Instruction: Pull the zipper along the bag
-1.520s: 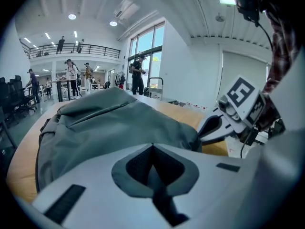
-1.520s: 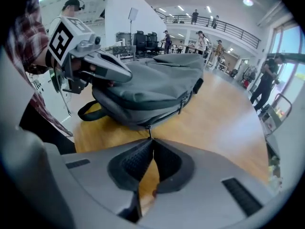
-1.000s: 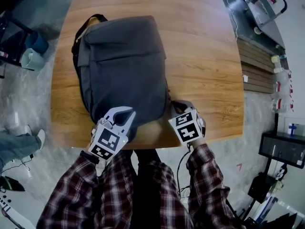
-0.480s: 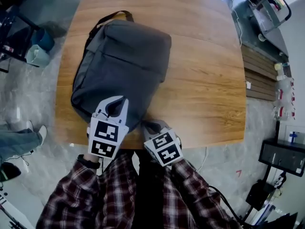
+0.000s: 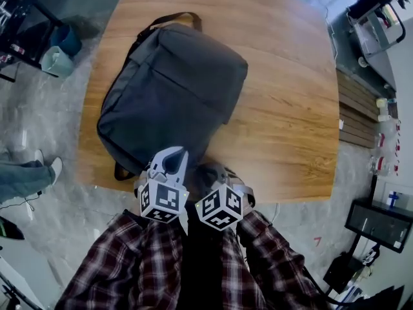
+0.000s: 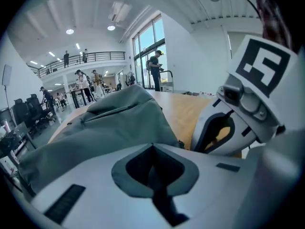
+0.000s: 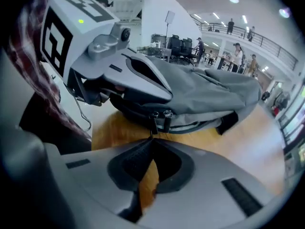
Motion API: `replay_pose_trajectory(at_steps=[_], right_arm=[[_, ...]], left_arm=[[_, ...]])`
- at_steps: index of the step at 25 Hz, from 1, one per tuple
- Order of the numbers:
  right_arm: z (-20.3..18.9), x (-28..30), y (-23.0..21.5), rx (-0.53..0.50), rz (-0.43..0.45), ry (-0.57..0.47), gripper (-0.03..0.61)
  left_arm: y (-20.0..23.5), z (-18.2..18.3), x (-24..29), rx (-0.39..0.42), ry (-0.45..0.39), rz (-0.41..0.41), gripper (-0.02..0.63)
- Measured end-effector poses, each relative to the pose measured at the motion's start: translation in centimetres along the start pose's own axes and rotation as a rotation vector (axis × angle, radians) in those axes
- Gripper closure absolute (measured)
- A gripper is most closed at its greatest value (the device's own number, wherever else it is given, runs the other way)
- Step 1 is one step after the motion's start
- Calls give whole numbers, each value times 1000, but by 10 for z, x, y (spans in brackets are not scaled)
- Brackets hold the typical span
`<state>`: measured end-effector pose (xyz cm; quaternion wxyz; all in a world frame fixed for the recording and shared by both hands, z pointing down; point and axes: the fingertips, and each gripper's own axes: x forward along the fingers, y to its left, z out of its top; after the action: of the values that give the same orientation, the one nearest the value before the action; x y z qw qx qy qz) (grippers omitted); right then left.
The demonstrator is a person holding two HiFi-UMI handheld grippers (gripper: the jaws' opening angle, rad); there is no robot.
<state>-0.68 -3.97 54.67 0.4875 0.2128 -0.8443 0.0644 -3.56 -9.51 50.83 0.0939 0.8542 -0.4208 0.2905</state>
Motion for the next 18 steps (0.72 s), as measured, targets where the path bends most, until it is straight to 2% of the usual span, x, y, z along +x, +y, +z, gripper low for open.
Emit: replay_pose_trajectory(at_steps=[3,11,18], right_arm=[[2,3,-11,-29,-22,9,568],[1,7,-42,-26,-52,17,560],[1,9,-61,13,-57,10,557]], left_arm=[[-3,0,-4,6,-15,-26,604],[-9,-1,-3,-1,-13,-56,604],[-7,5,0,-55,-23,-51,604]])
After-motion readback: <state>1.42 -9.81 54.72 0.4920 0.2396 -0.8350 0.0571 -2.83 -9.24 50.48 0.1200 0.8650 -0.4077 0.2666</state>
